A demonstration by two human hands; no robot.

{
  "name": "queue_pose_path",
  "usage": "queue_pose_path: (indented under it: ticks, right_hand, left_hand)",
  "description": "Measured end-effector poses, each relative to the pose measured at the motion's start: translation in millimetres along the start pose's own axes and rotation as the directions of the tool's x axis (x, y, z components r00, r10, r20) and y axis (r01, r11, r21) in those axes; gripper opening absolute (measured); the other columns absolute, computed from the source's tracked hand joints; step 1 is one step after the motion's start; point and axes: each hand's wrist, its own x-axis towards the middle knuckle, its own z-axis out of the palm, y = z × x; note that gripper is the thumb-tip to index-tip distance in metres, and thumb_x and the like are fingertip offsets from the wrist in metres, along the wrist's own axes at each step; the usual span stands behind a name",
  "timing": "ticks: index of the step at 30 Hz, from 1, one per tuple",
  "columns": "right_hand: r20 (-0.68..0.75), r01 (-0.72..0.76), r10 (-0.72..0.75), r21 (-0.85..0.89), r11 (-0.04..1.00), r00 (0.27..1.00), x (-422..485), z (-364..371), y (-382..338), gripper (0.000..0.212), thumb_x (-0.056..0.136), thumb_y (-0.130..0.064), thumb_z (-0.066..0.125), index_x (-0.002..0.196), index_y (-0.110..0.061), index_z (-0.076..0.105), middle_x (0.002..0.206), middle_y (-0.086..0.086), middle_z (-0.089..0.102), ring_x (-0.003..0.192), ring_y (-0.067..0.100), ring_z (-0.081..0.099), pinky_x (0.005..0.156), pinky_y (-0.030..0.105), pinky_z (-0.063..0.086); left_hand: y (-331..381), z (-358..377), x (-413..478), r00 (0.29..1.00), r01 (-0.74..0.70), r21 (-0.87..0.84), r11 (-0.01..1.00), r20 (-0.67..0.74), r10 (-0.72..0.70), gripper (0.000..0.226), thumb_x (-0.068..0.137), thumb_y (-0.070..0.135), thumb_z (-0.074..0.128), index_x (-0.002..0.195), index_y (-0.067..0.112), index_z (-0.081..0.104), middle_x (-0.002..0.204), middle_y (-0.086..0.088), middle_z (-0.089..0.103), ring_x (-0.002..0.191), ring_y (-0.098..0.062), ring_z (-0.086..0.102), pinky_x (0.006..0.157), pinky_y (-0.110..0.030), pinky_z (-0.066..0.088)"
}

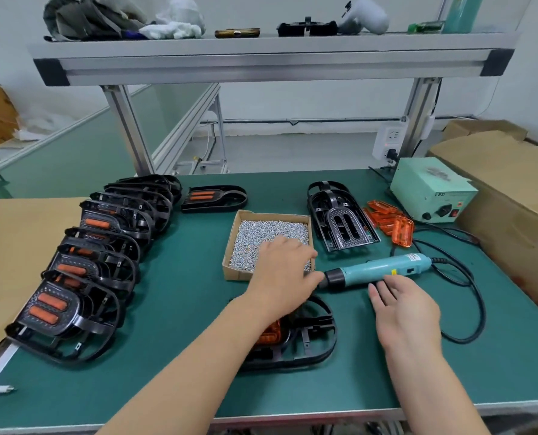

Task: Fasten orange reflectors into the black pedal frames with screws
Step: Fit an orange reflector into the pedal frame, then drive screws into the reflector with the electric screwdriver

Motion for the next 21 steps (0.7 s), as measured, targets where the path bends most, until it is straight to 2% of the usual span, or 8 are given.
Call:
queue_pose_path:
  ticks: [2,3,4,6,8,11,14,21]
  right_hand:
    - [-0.024,0.003,-0.003,0.003,1.000,1.000,0.1,0.2,0.5,0.041,0.097,0.007,0.048,0.137,0.015,0.044,0.137,0.031,0.054,0.136,0.034,0.048,0.100,0.034,0.050]
    - [-0.032,0.002,-0.002,-0.008,1.000,1.000,2.9,-0.8,1.9,0.030,0.097,0.007,0.049,0.126,0.012,0.051,0.119,0.024,0.062,0.130,0.030,0.055,0.096,0.031,0.051]
    - [-0.019,-0.013,0.012,-0.026,1.000,1.000,3.7,0.4,2.3,0.017,0.097,0.007,0.048,0.112,0.003,0.054,0.099,0.016,0.060,0.118,0.026,0.060,0.091,0.029,0.050]
    - [0.014,0.015,-0.015,-0.058,0.998,1.000,3.8,4.1,4.5,0.019,0.095,0.008,0.047,0.098,-0.011,0.048,0.080,0.006,0.043,0.093,0.024,0.049,0.087,0.027,0.048]
    - [0.014,0.072,-0.071,-0.083,0.994,0.997,5.9,3.4,5.5,0.021,0.097,0.006,0.047,0.106,-0.013,0.048,0.088,0.007,0.048,0.094,0.025,0.051,0.089,0.027,0.048]
    - [-0.020,0.093,-0.095,-0.074,0.993,0.995,6.7,2.0,6.8,0.028,0.102,-0.006,0.053,0.130,-0.004,0.055,0.114,0.008,0.061,0.115,0.021,0.059,0.086,0.026,0.047]
    - [0.028,0.100,-0.098,-0.103,0.990,0.995,8.6,8.4,5.3,0.014,0.102,-0.027,0.059,0.107,-0.015,0.064,0.093,-0.003,0.068,0.094,0.015,0.062,0.076,0.026,0.047]
    - [0.069,0.065,-0.068,0.047,0.997,0.995,19.0,35.7,-0.1,0.027,0.095,-0.044,0.066,0.089,-0.017,0.062,0.072,0.000,0.062,0.068,0.014,0.060,0.071,0.029,0.051]
  left_hand:
    - [24.0,10.5,26.0,0.990,-0.076,0.144,0.987,0.132,0.057,0.046,0.089,0.056,0.054,0.120,0.022,0.064,0.114,-0.001,0.065,0.112,-0.025,0.049,0.098,-0.041,0.031]
    - [34.1,16.6,35.5,0.980,-0.108,0.204,0.973,0.186,0.070,0.048,0.088,0.058,0.055,0.117,0.021,0.064,0.114,-0.003,0.066,0.112,-0.027,0.050,0.097,-0.042,0.032]
    - [42.2,22.4,42.8,0.971,-0.132,0.251,0.959,0.228,0.074,0.048,0.087,0.059,0.057,0.113,0.019,0.064,0.114,-0.005,0.066,0.111,-0.028,0.050,0.097,-0.042,0.032]
    - [52.5,31.4,50.6,0.958,-0.158,0.322,0.934,0.278,0.067,0.049,0.087,0.057,0.061,0.114,0.016,0.064,0.117,-0.008,0.064,0.111,-0.030,0.051,0.096,-0.042,0.033]
    - [56.5,37.2,52.7,0.960,-0.163,0.344,0.925,0.273,0.067,0.047,0.088,0.053,0.062,0.116,0.014,0.064,0.118,-0.009,0.062,0.111,-0.030,0.052,0.096,-0.041,0.034]
    - [56.2,39.6,49.6,0.974,-0.151,0.302,0.941,0.209,0.089,0.040,0.090,0.048,0.060,0.111,0.014,0.065,0.114,-0.009,0.062,0.110,-0.029,0.050,0.095,-0.041,0.031]
    - [56.5,34.9,44.0,0.983,-0.160,0.245,0.956,0.129,0.132,0.037,0.090,0.048,0.059,0.108,0.016,0.064,0.110,-0.006,0.062,0.109,-0.027,0.049,0.096,-0.041,0.028]
    - [55.7,6.8,23.2,0.984,-0.180,0.104,0.978,0.022,0.179,0.048,0.087,0.054,0.060,0.121,0.021,0.060,0.113,0.002,0.061,0.113,-0.022,0.047,0.102,-0.038,0.027]
